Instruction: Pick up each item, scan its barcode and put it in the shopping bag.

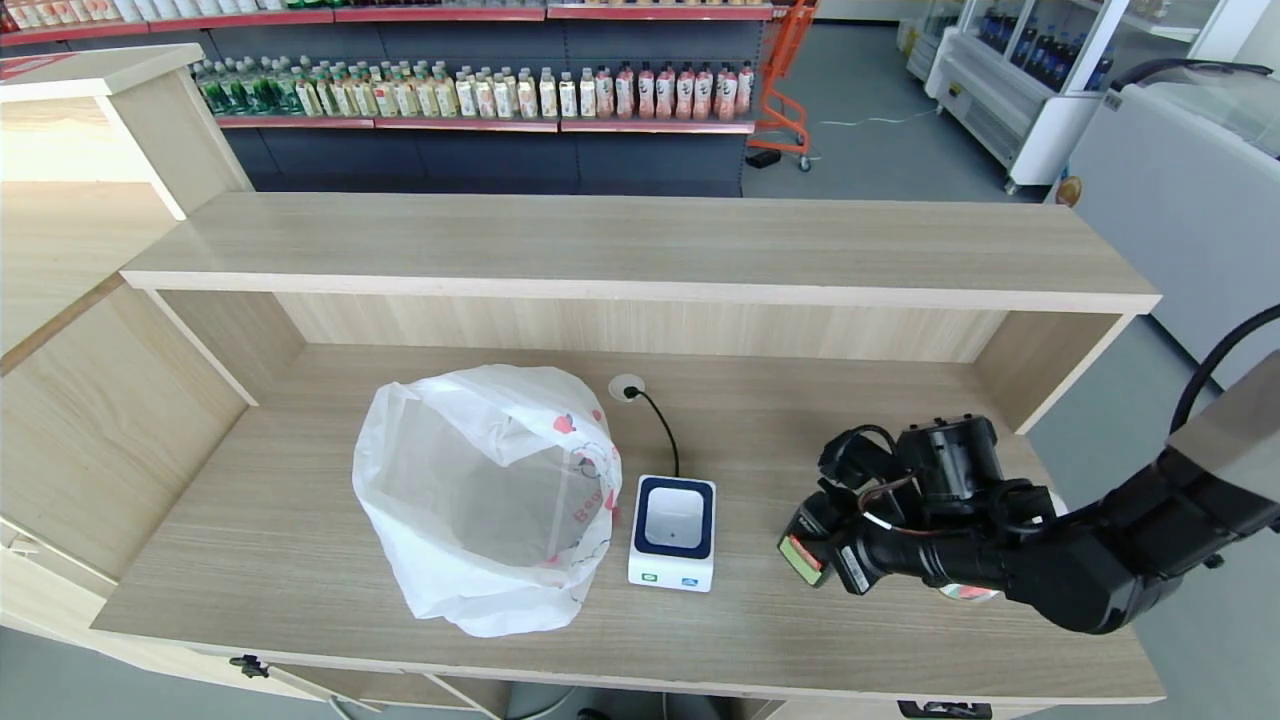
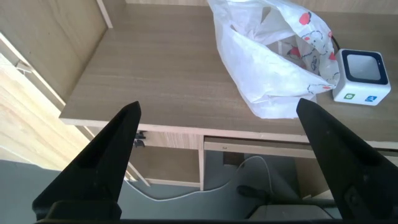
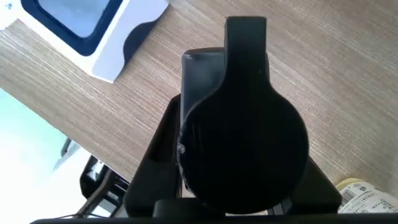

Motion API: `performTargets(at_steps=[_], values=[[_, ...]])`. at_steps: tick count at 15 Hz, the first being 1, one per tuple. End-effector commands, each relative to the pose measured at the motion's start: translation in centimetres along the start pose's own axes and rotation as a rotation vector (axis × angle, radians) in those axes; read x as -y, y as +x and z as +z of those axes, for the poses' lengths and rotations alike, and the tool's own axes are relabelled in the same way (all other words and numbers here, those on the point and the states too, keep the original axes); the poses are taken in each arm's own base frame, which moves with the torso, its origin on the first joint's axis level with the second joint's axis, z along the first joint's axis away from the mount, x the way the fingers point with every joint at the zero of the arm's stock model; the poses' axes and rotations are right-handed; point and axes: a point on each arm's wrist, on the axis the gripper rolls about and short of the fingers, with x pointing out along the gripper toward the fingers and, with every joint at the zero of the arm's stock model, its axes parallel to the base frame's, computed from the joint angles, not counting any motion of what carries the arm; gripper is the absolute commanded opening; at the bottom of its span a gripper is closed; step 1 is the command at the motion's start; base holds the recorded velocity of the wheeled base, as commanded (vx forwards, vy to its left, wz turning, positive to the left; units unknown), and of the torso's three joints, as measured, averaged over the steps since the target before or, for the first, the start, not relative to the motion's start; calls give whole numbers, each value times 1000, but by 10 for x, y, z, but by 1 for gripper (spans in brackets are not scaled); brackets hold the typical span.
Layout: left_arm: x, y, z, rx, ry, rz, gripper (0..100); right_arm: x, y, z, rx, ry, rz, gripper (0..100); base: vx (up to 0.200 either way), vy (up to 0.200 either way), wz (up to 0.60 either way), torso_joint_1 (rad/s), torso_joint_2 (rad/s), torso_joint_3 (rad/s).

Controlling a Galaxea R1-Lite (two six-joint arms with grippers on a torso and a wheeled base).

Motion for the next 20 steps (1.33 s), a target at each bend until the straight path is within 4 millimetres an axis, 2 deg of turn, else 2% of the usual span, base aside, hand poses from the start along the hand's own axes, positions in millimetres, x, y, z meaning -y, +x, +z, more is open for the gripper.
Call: performTargets(at_steps=[1, 3, 5, 6, 7, 10, 12, 14, 16, 17, 19, 20], values=[[0, 0, 0, 0, 0, 0, 100, 0, -65, 32, 192, 187, -37, 0, 0, 0, 0, 0, 0, 0], [0, 0, 0, 0, 0, 0, 100, -6, -111, 24, 254, 202, -80, 0, 0, 0, 0, 0, 0, 0], [0, 0, 0, 0, 0, 0, 100, -8, -133, 22, 296, 91, -111, 0, 0, 0, 0, 0, 0, 0], [0, 0, 0, 0, 0, 0, 100, -2, -139, 22, 305, -95, -173, 0, 0, 0, 0, 0, 0, 0], [0, 0, 0, 0, 0, 0, 100, 0, -140, 22, 311, -173, -199, 0, 0, 0, 0, 0, 0, 0], [0, 0, 0, 0, 0, 0, 100, 2, -139, 19, 321, -557, -271, 0, 0, 0, 0, 0, 0, 0], [0, 0, 0, 0, 0, 0, 100, 1, -136, 18, 340, -804, -224, 0, 0, 0, 0, 0, 0, 0], [0, 0, 0, 0, 0, 0, 100, -1, -132, 18, 505, -1351, -116, 0, 0, 0, 0, 0, 0, 0], [0, 0, 0, 0, 0, 0, 100, -15, -121, 17, 737, -1776, -43, 0, 0, 0, 0, 0, 0, 0], [0, 0, 0, 0, 0, 0, 100, -24, -113, 16, 813, -1863, -5, 0, 0, 0, 0, 0, 0, 0], [0, 0, 0, 0, 0, 0, 100, -51, -79, 12, 935, -1957, 130, 0, 0, 0, 0, 0, 0, 0], [0, 0, 0, 0, 0, 0, 100, -54, -73, 16, 979, -1987, 115, 0, 0, 0, 0, 0, 0, 0]])
